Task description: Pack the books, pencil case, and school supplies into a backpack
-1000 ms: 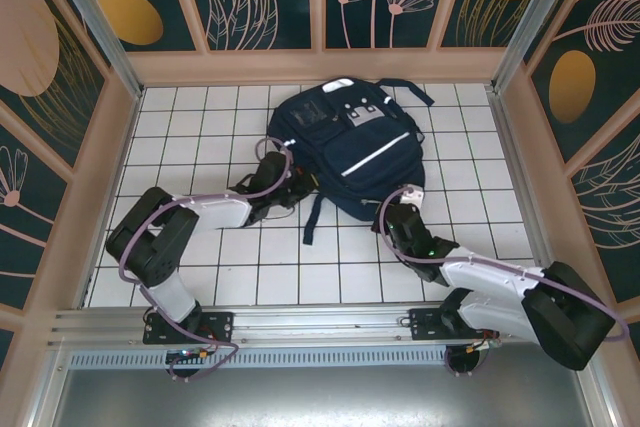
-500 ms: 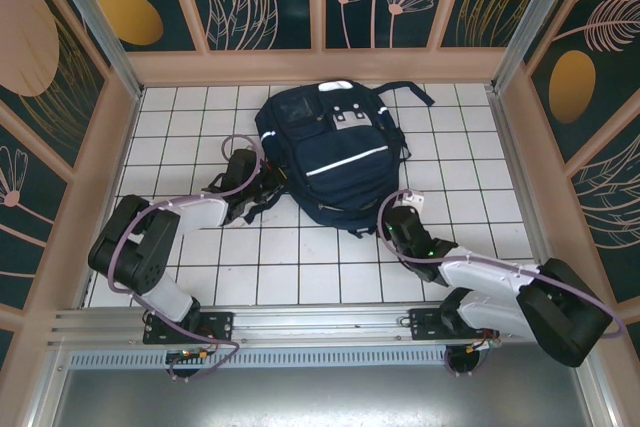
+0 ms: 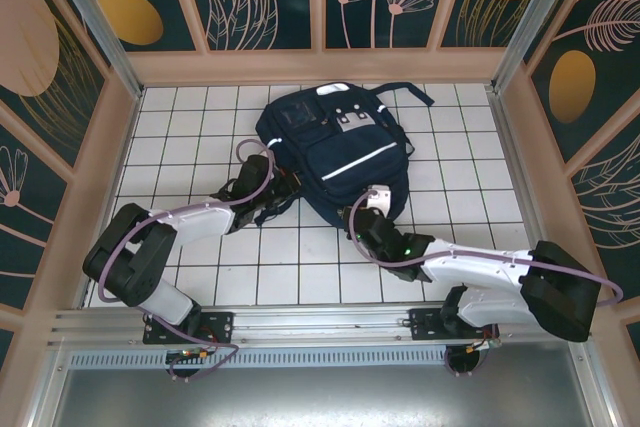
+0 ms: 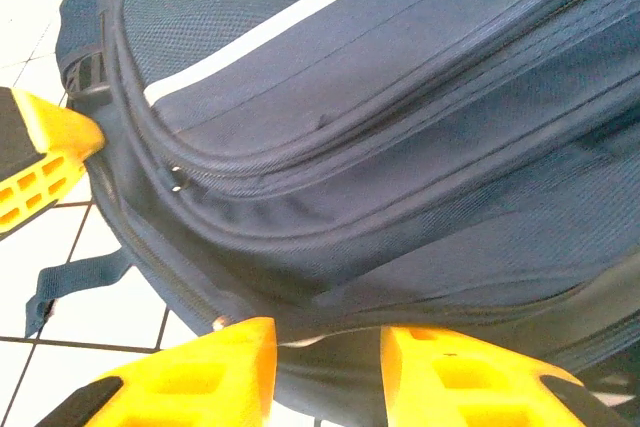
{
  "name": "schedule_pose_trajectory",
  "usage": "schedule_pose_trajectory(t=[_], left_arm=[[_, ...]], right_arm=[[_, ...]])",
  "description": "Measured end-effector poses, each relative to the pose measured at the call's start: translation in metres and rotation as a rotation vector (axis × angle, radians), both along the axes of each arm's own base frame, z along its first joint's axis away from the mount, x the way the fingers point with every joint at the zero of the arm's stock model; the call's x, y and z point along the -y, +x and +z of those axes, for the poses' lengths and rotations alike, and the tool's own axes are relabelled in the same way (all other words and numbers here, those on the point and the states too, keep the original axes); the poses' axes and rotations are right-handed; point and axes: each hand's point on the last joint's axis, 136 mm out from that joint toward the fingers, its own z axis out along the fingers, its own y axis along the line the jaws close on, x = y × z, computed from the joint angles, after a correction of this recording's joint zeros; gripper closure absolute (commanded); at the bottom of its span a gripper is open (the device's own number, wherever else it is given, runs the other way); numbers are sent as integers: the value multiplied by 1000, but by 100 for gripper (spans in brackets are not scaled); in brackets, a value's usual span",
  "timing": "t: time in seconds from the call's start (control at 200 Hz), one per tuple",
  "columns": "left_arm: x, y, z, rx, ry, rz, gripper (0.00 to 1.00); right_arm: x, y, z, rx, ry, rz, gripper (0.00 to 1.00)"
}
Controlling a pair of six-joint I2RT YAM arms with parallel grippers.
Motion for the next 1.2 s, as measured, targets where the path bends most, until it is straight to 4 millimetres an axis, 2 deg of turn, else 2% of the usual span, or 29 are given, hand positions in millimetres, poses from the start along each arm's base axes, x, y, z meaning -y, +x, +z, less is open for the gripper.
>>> schedule_pose_trajectory(t=[0.155,0.36,0.47,0.556,0.731,0.856,1.056,1.201], left_arm=[[0,0,0,0,0,0,100],[1,0,0,-3,-4,0,100],[0,0,0,-5,-6,1,100],[0,0,0,-5,-6,2,100],[0,0,0,-5,-6,2,100],[1,0,0,-5,-6,2,100],[1,0,0,-5,-7,2,100],[1,0,0,-8,-12,6,100]], right_arm=[[-6,-10,-10,-28,-13,0,66],[-14,-10,-26,-55,-20,16,57],[-19,-5,-28,-62,5,18,60],[-20,1,-29,-69,27,12,66],[-22,3,-31,-78,39,20,66],[-22,-2,-30,-74,31,18,65],[-28,-21,-20,-73,63,33,64],[-27,-31,-31,-94,61,35,63]])
